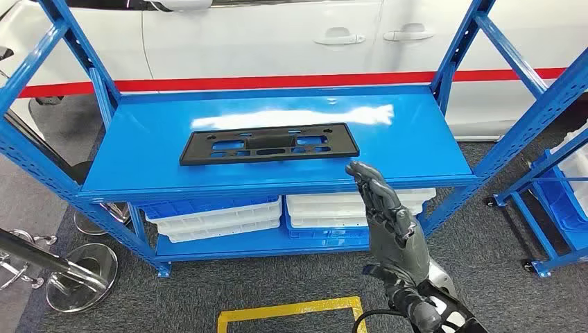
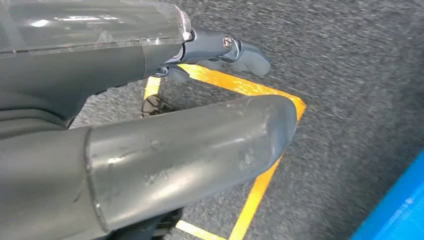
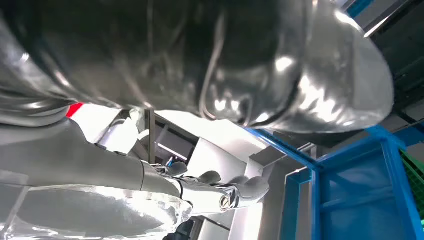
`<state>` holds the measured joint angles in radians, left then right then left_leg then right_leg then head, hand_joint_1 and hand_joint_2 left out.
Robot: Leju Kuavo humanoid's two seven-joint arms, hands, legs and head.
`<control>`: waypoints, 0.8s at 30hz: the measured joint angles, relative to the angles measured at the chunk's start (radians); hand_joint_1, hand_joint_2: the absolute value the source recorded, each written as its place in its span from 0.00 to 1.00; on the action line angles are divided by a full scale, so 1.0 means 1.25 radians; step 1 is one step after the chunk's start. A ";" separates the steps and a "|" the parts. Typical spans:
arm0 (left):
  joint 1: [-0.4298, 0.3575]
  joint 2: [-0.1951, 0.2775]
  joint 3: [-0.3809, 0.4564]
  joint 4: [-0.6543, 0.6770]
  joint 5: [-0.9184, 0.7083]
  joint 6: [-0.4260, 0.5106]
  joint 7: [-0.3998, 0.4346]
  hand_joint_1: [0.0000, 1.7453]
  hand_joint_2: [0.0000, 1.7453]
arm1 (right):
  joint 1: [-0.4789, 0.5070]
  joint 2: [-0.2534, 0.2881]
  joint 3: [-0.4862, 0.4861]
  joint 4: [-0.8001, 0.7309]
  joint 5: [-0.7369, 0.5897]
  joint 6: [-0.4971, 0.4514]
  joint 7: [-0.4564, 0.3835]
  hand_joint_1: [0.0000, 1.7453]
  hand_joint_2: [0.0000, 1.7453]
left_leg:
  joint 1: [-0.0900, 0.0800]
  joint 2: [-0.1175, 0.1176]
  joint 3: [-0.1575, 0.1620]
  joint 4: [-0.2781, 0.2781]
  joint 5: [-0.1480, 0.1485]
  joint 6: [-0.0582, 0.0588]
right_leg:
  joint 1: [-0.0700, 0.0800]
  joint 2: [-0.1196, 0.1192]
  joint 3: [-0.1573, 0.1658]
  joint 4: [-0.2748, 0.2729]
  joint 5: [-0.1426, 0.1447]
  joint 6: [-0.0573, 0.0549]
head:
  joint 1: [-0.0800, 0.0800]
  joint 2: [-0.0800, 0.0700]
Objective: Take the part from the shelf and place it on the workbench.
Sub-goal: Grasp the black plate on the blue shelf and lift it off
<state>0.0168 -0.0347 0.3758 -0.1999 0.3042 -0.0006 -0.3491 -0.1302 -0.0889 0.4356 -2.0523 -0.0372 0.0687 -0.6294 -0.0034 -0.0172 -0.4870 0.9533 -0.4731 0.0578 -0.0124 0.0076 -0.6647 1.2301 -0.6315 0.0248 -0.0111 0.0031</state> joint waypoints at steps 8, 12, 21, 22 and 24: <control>0.002 0.002 0.000 0.002 -0.007 0.019 0.016 0.00 0.00 | 0.012 -0.010 0.000 -0.003 0.001 -0.002 -0.002 0.00 0.00 | 0.004 -0.003 0.056 -0.006 -0.041 -0.032 | 0.004 0.000 0.038 -0.205 0.189 -0.030 | -0.001 0.000; -0.003 0.004 0.000 0.002 -0.017 0.015 0.012 0.00 0.00 | 0.008 -0.010 0.000 -0.003 0.002 0.003 0.001 0.00 0.00 | 0.009 0.005 -0.027 0.151 -0.085 -0.049 | 0.003 -0.003 0.071 -0.207 0.169 -0.047 | -0.001 0.000; -0.002 0.006 -0.001 0.005 -0.034 0.025 0.015 0.00 0.00 | -0.018 -0.011 0.018 0.057 -0.017 0.044 0.079 0.00 0.00 | 0.006 0.010 -0.091 0.024 0.051 -0.037 | 0.004 0.002 0.137 -0.205 0.103 -0.031 | -0.001 0.000; -0.003 0.007 -0.001 0.005 -0.035 0.026 0.016 0.00 0.00 | -0.024 -0.011 0.025 0.070 -0.021 0.052 0.092 0.00 0.25 | 0.004 0.009 -0.091 0.023 0.048 -0.034 | 0.005 0.002 0.139 -0.207 0.100 -0.027 | -0.001 0.000; -0.004 0.007 -0.001 0.005 -0.039 0.028 0.018 0.00 0.00 | -0.037 -0.012 0.045 0.099 -0.026 0.069 0.121 0.00 0.75 | 0.008 0.008 -0.085 0.019 0.050 -0.026 | 0.005 0.001 0.139 -0.203 0.089 -0.018 | -0.001 0.000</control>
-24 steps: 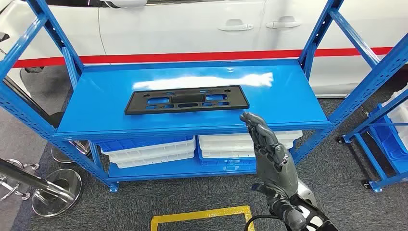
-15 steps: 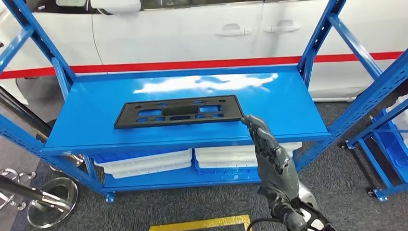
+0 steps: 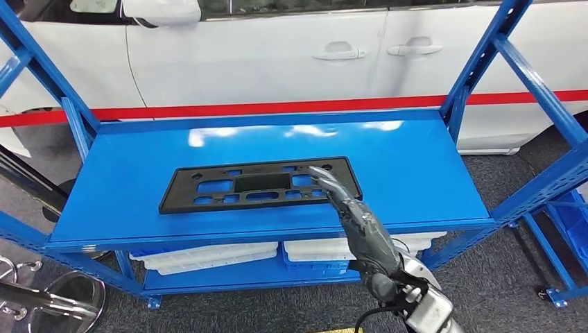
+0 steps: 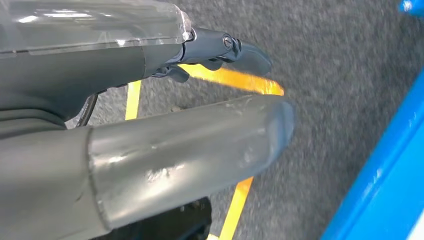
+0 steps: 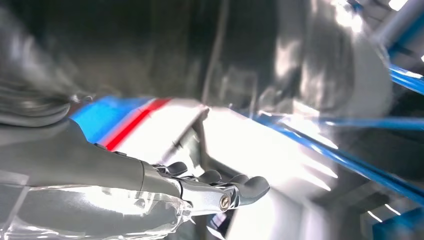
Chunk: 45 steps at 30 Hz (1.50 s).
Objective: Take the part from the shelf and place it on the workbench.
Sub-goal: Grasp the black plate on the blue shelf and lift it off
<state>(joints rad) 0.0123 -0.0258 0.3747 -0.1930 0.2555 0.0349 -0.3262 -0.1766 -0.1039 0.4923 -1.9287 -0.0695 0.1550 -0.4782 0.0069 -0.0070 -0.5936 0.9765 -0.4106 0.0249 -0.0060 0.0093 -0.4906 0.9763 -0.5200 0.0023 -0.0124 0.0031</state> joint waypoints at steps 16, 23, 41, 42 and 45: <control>-0.012 0.000 -0.003 0.000 -0.040 0.000 0.030 0.00 0.00 | -0.177 0.023 0.222 0.255 0.282 -0.103 0.109 0.00 1.00 | -0.001 -0.003 0.049 0.016 -0.068 -0.016 | -0.002 0.002 -0.076 0.010 0.067 -0.017 | 0.000 0.000; -0.012 0.000 -0.009 0.000 -0.059 0.004 0.059 0.00 0.00 | -0.251 0.081 0.336 0.347 0.642 -0.285 0.215 0.00 1.00 | 0.010 0.000 -0.059 0.190 -0.102 -0.036 | -0.006 -0.004 -0.060 0.007 0.056 -0.026 | 0.000 0.000; -0.011 -0.004 -0.012 0.001 -0.068 0.006 0.064 0.00 0.00 | -0.302 0.128 0.418 0.425 0.814 -0.349 0.286 0.00 1.00 | 0.004 -0.003 0.057 -0.015 -0.039 0.004 | 0.007 -0.004 -0.113 0.066 0.079 -0.024 | 0.000 0.000; -0.012 -0.005 -0.013 0.001 -0.069 0.006 0.064 0.00 0.00 | -0.307 0.133 0.424 0.431 0.834 -0.352 0.296 0.00 1.00 | 0.003 -0.003 0.058 -0.016 -0.041 0.001 | 0.010 -0.004 -0.100 0.034 0.091 -0.032 | 0.000 0.000; -0.016 -0.008 -0.017 0.001 -0.074 0.006 0.065 0.00 0.00 | -0.321 0.153 0.447 0.466 0.876 -0.354 0.337 0.00 1.00 | 0.005 -0.002 0.056 -0.016 -0.045 -0.010 | 0.016 -0.004 -0.092 0.012 0.087 -0.039 | 0.001 0.000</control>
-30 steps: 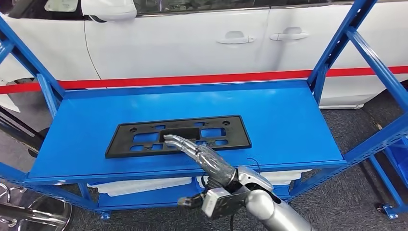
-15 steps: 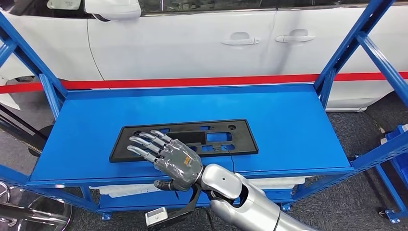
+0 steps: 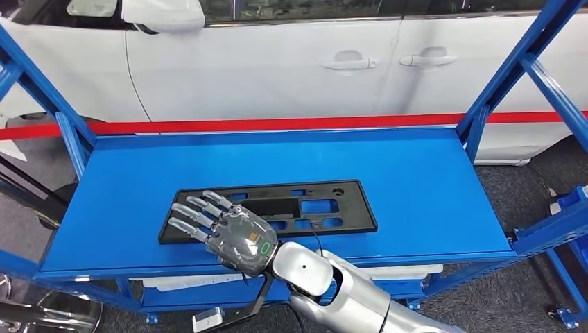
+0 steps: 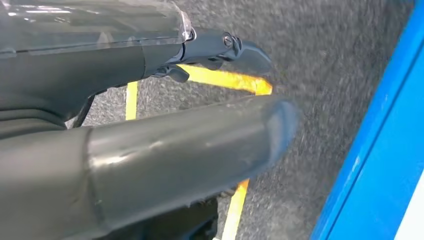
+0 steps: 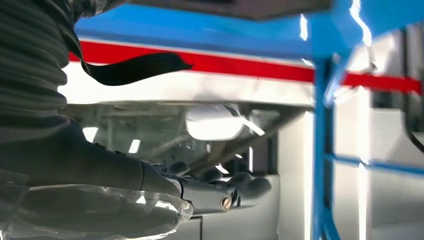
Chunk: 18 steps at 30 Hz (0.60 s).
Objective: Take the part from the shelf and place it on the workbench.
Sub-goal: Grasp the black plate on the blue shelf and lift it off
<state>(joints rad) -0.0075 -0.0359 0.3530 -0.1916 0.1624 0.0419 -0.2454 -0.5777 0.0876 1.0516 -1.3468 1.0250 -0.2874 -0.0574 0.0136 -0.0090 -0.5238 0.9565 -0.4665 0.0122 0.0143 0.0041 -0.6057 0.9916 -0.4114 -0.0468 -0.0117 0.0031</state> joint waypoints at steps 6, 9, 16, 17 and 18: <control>-0.002 0.003 -0.005 0.000 -0.021 -0.002 0.002 0.00 0.00 | -0.026 0.048 0.015 0.144 0.033 -0.011 0.067 0.00 1.00 | 0.003 0.003 -0.080 0.173 -0.090 -0.022 | -0.014 -0.004 0.024 -0.029 -0.006 0.000 | 0.000 0.000; 0.000 0.005 -0.005 0.000 -0.031 -0.005 0.003 0.00 0.00 | -0.029 0.065 0.015 0.226 0.037 -0.016 0.077 0.00 1.00 | 0.008 0.004 -0.117 0.222 -0.078 -0.031 | -0.016 -0.003 0.024 -0.020 -0.014 0.002 | 0.000 0.000; -0.003 0.009 -0.008 0.000 -0.048 -0.012 0.003 0.00 0.00 | -0.050 0.102 0.006 0.370 0.048 -0.018 0.089 0.00 1.00 | 0.007 0.002 -0.030 0.016 0.019 -0.016 | -0.014 0.001 0.022 -0.006 -0.023 0.026 | 0.000 0.000; -0.002 0.009 -0.009 0.000 -0.049 -0.012 0.003 0.00 0.00 | -0.053 0.105 0.004 0.384 0.049 -0.019 0.090 0.00 1.00 | 0.008 0.002 -0.029 0.014 0.020 -0.011 | -0.015 0.001 0.021 -0.001 -0.028 0.029 | 0.000 0.000; -0.002 0.009 -0.010 0.000 -0.051 -0.012 0.003 0.00 0.00 | -0.057 0.108 0.002 0.398 0.051 -0.022 0.091 0.00 1.00 | 0.008 0.003 -0.028 0.013 0.021 -0.004 | -0.016 0.001 0.015 0.015 -0.040 0.032 | 0.000 0.000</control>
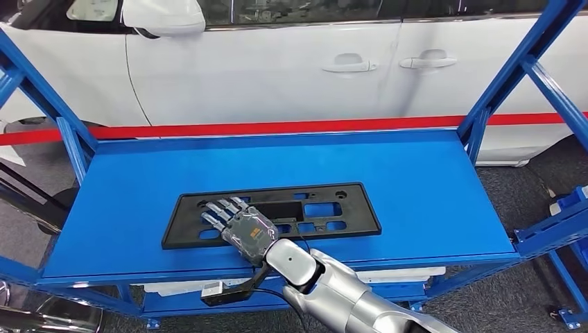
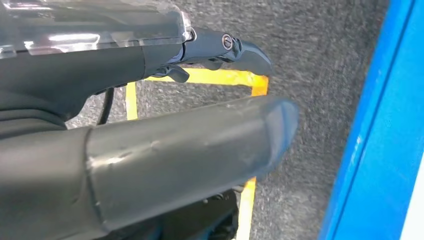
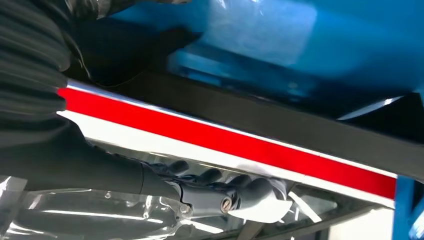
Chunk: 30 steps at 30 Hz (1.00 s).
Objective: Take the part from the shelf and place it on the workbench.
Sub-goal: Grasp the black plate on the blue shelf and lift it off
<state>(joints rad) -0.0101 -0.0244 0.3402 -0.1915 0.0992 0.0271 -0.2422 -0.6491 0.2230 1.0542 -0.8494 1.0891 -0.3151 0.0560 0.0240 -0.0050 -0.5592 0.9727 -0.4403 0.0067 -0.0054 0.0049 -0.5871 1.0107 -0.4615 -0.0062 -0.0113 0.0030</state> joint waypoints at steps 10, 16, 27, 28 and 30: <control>0.000 0.001 -0.002 0.000 -0.014 0.000 -0.001 0.00 0.00 | -0.024 0.017 -0.018 0.097 0.027 -0.028 0.028 0.00 1.00 | -0.008 -0.001 0.008 0.000 -0.001 0.010 | 0.006 -0.002 0.004 0.022 0.002 -0.015 | 0.000 0.000; 0.000 0.002 -0.002 0.000 -0.027 0.000 0.000 0.00 0.00 | -0.028 0.025 -0.051 0.157 0.088 -0.100 0.120 0.00 1.00 | -0.008 0.000 -0.009 0.038 -0.030 -0.015 | 0.002 -0.003 0.021 -0.026 0.014 -0.026 | 0.000 0.000; 0.003 0.013 -0.001 0.000 -0.039 -0.003 0.001 0.00 0.00 | -0.033 0.001 -0.178 0.237 0.124 -0.138 0.182 1.00 1.00 | -0.009 -0.001 0.025 0.005 -0.020 -0.010 | 0.007 -0.004 0.013 -0.013 0.015 -0.014 | 0.000 0.000; 0.003 0.013 0.000 0.000 -0.040 -0.004 0.001 0.00 0.00 | -0.033 -0.004 -0.190 0.239 0.126 -0.138 0.181 1.00 1.00 | -0.010 -0.001 0.025 0.003 -0.019 -0.005 | 0.007 -0.004 0.012 -0.014 0.017 -0.009 | 0.000 0.000; 0.005 0.014 0.002 0.000 -0.041 -0.007 -0.001 0.00 0.00 | -0.030 -0.013 -0.213 0.242 0.130 -0.139 0.178 1.00 1.00 | -0.007 0.000 0.023 0.000 -0.013 0.006 | 0.006 -0.004 0.008 -0.008 0.012 -0.001 | 0.000 0.000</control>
<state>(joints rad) -0.0039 -0.0073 0.3424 -0.1915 0.0474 0.0179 -0.2430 -0.6866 0.2068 0.7880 -0.5473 1.2519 -0.4894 0.2788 0.0158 -0.0044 -0.5305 0.9724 -0.4566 0.0138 0.0022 -0.0002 -0.5769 1.0013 -0.4462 -0.0079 -0.0113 0.0031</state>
